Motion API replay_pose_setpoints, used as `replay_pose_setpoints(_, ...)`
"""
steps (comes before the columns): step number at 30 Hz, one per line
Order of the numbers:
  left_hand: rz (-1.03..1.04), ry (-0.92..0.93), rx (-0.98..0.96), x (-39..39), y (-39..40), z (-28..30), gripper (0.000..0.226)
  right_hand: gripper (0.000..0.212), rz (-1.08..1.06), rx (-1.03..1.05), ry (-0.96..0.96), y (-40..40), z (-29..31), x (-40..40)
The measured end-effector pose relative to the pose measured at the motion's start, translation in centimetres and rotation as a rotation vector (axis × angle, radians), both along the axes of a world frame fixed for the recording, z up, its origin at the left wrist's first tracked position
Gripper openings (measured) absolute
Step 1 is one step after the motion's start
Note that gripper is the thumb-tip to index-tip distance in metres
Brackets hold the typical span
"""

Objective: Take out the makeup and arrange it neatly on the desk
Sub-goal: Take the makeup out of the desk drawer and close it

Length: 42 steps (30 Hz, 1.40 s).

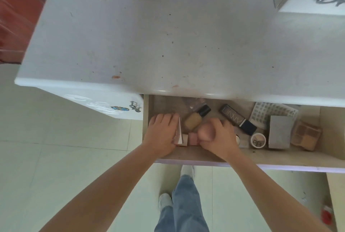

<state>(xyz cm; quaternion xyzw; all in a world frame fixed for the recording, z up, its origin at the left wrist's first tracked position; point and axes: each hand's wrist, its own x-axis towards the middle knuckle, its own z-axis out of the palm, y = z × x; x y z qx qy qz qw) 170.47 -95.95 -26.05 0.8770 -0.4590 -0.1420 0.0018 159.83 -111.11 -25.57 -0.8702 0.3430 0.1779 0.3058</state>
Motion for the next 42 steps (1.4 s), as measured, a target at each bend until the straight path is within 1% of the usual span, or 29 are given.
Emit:
replay_pose_setpoints(2,-0.042,-0.087,-0.182,0.4,1.4,1.3,0.096,0.068,0.046,0.054,-0.111,0.4,2.2,0.0)
replay_pose_setpoints(3,-0.043,-0.139,-0.247,0.9,2.0,2.0,0.098,0.068,0.088,0.045,-0.157,0.5,3.3,0.2)
replay_pose_setpoints(5,-0.07,-0.233,-0.316,2.4,3.2,3.4,0.092,0.066,0.2,-0.014,-0.227,0.7,5.4,1.4)
replay_pose_setpoints(7,-0.089,-0.331,-0.358,4.5,4.2,5.0,0.076,0.064,0.281,-0.067,-0.324,0.8,7.2,3.6)
replay_pose_setpoints(8,-0.089,-0.362,-0.36,5.8,4.7,5.6,0.073,0.064,0.31,-0.088,-0.372,0.9,7.9,4.9)
replay_pose_setpoints(9,-0.087,-0.378,-0.348,7.2,5.3,6.1,0.075,0.063,0.342,-0.107,-0.411,1.1,8.5,6.2)
replay_pose_setpoints(12,-0.061,-0.362,-0.268,11.2,7.4,7.0,0.093,0.064,0.434,-0.133,-0.404,2.4,10.0,10.7)
replay_pose_setpoints(16,0.038,-0.344,-0.186,16.1,12.0,7.4,0.099,0.066,0.593,-0.154,-0.418,5.6,9.5,16.3)
replay_pose_setpoints(19,0.059,-0.363,-0.157,19.8,15.5,6.5,0.098,0.068,0.682,-0.157,-0.358,8.8,8.7,20.4)
replay_pose_setpoints(23,0.026,-0.272,-0.156,24.5,19.1,5.6,0.089,0.067,0.689,-0.127,-0.342,12.6,7.3,24.8)
replay_pose_setpoints(27,-0.102,-0.209,-0.236,28.2,21.0,5.0,0.078,0.065,0.65,-0.049,-0.358,15.9,6.3,28.9)
replay_pose_setpoints(29,-0.178,-0.229,-0.269,29.4,21.2,4.6,0.081,0.067,0.629,-0.018,-0.379,16.9,6.2,30.6)
replay_pose_setpoints(32,-0.21,-0.272,-0.3,30.9,22.1,4.1,0.087,0.071,0.639,0.044,-0.367,17.3,6.2,31.9)
replay_pose_setpoints(35,-0.221,-0.262,-0.349,32.0,22.8,3.3,0.089,0.082,0.66,0.053,-0.337,16.8,5.8,31.9)
replay_pose_setpoints(38,-0.234,-0.206,-0.387,32.4,22.7,2.7,0.079,0.083,0.649,0.033,-0.362,16.9,5.6,31.6)
replay_pose_setpoints(42,-0.222,-0.158,-0.347,32.5,22.7,2.6,0.073,0.078,0.641,0.059,-0.423,16.8,5.4,31.0)
